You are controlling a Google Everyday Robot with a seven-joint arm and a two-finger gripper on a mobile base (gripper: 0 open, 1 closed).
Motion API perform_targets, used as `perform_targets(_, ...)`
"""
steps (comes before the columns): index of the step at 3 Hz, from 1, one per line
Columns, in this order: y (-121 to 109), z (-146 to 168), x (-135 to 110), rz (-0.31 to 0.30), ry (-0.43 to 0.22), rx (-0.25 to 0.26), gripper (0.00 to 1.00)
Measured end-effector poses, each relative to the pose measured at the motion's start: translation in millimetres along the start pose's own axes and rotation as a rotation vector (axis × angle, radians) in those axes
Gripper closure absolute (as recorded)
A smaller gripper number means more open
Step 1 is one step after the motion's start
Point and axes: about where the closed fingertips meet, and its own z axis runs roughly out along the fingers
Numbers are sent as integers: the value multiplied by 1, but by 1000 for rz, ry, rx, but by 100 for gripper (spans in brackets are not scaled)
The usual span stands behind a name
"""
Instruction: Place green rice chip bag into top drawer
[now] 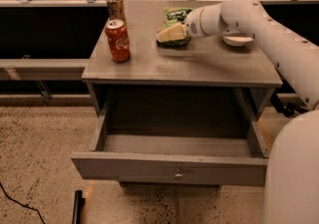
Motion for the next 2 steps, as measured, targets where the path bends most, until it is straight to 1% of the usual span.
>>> perform_targets(2, 16, 21, 2, -25, 2, -47, 65)
